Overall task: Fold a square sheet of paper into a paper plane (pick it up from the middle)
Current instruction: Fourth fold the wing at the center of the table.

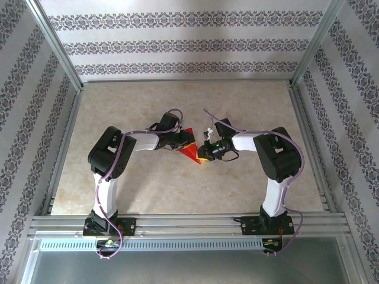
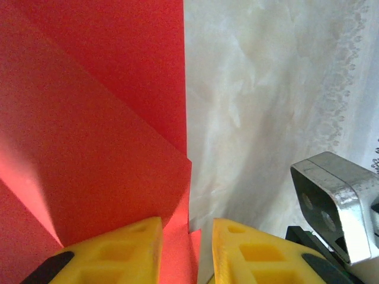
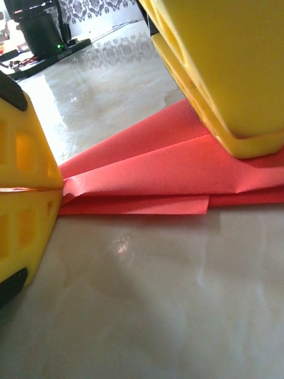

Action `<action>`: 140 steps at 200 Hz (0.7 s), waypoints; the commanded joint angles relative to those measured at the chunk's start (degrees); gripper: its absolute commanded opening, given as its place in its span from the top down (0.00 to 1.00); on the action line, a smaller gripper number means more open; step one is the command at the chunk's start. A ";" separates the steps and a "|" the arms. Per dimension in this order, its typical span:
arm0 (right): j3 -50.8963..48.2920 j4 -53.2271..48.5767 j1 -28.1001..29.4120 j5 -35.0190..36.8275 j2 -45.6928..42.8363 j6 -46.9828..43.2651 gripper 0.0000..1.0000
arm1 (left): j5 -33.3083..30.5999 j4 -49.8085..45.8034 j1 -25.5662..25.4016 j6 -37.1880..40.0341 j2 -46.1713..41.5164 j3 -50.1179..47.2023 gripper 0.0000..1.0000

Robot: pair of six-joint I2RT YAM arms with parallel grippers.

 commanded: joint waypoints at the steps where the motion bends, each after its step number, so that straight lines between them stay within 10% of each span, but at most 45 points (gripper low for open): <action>1: 0.77 -5.52 0.79 4.13 1.64 -2.50 0.89 | 0.96 -3.17 0.25 1.88 -2.78 2.78 0.71; 140: 2.78 -12.28 2.37 12.61 2.17 -5.33 0.93 | -0.48 -5.36 -3.37 4.53 -4.07 -2.73 0.84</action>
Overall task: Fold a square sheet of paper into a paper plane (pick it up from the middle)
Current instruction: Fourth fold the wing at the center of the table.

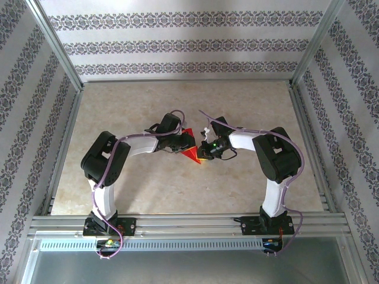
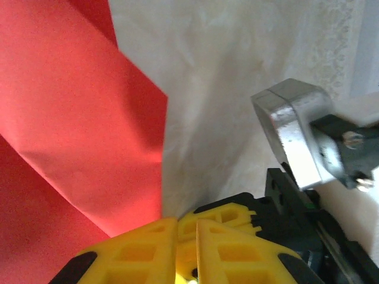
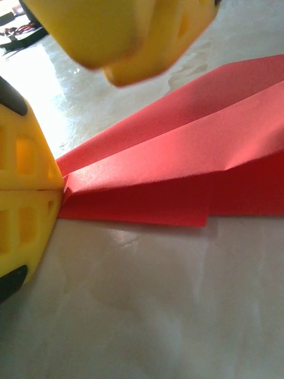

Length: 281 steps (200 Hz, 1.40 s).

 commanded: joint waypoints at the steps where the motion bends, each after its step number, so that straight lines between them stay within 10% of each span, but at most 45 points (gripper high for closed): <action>1: -0.91 -5.22 0.58 6.81 2.15 -1.26 0.93 | -0.61 -1.04 -0.68 1.10 2.05 0.00 0.84; 281: -2.97 -0.17 1.56 2.44 -2.00 2.46 0.95 | -7.49 -18.12 -1.05 -2.75 10.16 6.21 0.85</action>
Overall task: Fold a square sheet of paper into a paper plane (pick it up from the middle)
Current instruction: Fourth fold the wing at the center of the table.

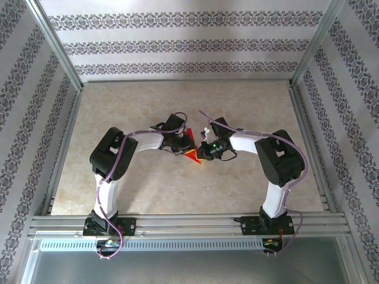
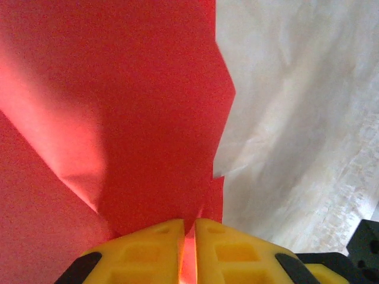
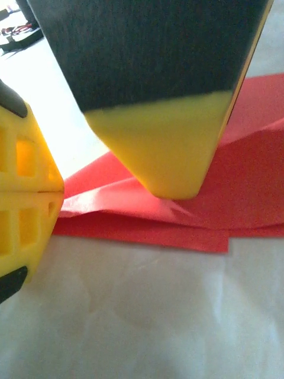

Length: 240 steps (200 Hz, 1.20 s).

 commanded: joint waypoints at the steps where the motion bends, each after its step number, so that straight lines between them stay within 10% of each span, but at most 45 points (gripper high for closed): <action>1: -1.21 -1.44 0.33 1.15 0.81 0.22 0.95 | -4.77 -8.16 -0.71 -1.02 3.92 -0.36 0.85; 151: -8.31 -3.24 -1.57 -0.46 -10.78 0.82 0.94 | -5.85 -11.94 -0.66 -0.94 5.25 1.31 0.86; 240: 0.33 -0.45 0.50 1.52 -0.76 1.19 0.95 | -3.73 -7.32 -0.68 -1.73 3.53 0.57 0.86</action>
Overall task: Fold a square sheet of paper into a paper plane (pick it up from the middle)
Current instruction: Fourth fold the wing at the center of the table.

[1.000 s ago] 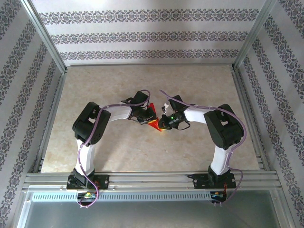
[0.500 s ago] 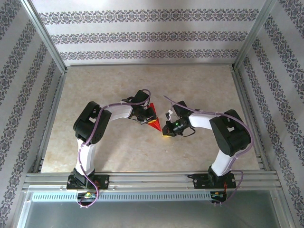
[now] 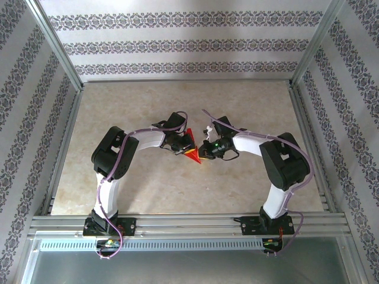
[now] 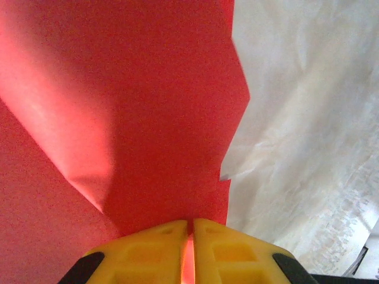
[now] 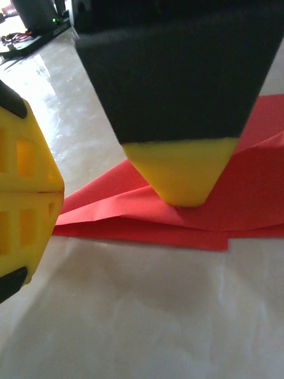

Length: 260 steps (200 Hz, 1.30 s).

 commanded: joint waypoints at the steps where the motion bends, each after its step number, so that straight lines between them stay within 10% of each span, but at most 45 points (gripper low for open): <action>1: 1.32 0.05 0.85 1.15 2.25 0.62 0.95 | -3.23 -2.52 -0.58 -1.05 2.35 -2.55 0.86; 260: 0.04 -12.03 0.93 12.06 6.75 -6.20 0.97 | -4.07 5.71 0.79 7.73 -0.62 -4.34 0.85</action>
